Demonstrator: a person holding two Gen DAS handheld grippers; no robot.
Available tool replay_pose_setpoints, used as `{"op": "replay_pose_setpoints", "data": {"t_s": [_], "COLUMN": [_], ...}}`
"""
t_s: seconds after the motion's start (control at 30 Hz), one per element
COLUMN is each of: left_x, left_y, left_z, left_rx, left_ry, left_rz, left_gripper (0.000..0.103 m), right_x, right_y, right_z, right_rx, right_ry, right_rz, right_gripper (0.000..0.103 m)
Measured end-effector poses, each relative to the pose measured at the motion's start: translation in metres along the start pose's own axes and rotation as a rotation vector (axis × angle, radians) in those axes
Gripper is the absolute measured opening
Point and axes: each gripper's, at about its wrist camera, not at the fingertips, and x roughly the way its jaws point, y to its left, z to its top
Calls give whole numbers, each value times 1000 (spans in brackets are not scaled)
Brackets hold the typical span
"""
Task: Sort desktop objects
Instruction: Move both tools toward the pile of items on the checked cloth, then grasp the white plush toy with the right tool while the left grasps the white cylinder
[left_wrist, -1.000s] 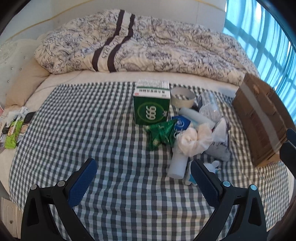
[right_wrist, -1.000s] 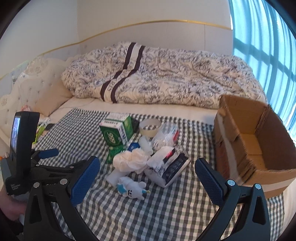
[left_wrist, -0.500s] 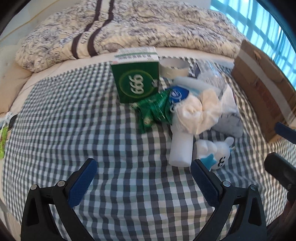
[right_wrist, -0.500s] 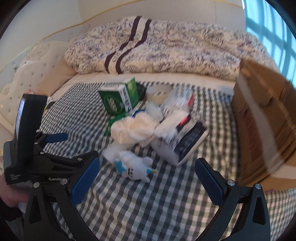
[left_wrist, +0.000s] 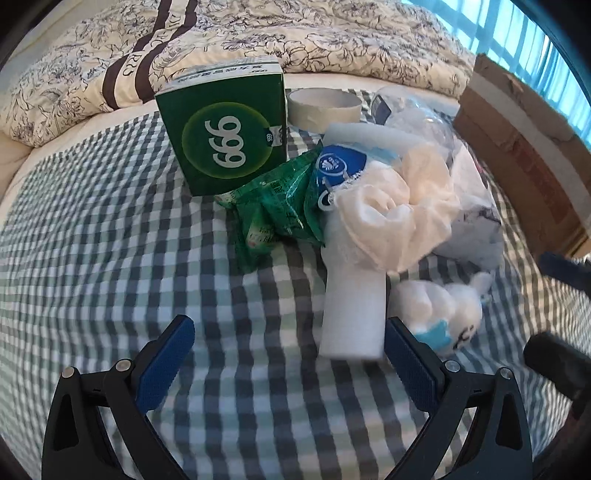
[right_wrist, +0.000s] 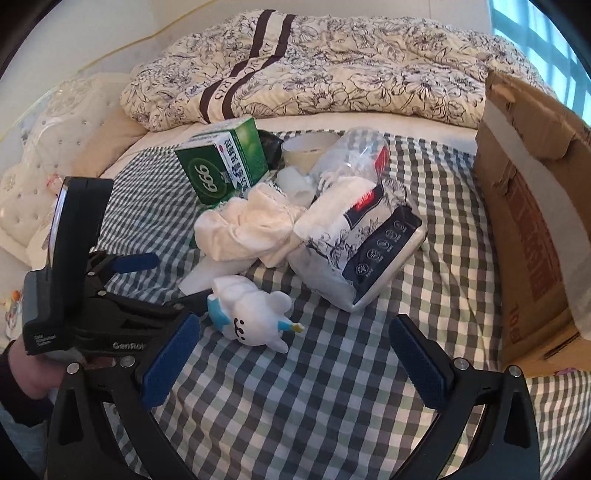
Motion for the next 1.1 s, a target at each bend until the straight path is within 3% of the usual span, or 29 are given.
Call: {"op": "replay_pose_setpoints", "data": {"t_s": [0.2, 0.27, 0.37, 0.5, 0.7, 0.87, 1.0, 1.07, 1.1], "left_x": [3, 3, 4, -4, -30, -45, -53, -56, -57], "left_y": [-2, -7, -15, -10, 3, 14, 19, 21, 22], "left_z": [5, 7, 5, 4, 3, 2, 3, 3, 3], "left_rx": [-12, 3, 32, 1, -18, -24, -32, -34, -34], "left_ry": [-35, -42, -52, -73, -115, -131, -142, -150, -151], "left_rz": [-85, -104, -94, -137, -131, -120, -119, -115, -114], "left_gripper": [76, 54, 38, 34, 33, 33, 33, 32, 32], "right_x": [10, 13, 16, 20, 30, 48, 56, 59, 61], "right_y": [-4, -5, -5, -2, 0, 4, 12, 20, 23], "right_z": [0, 1, 3, 2, 1, 2, 1, -1, -3], "right_rx": [13, 16, 16, 9, 6, -8, -32, -52, -54], "right_ry": [9, 9, 11, 18, 34, 69, 89, 103, 106], "right_rz": [2, 5, 14, 24, 51, 57, 58, 67, 83], "right_gripper": [103, 103, 103, 103, 101, 83, 77, 57, 55]}}
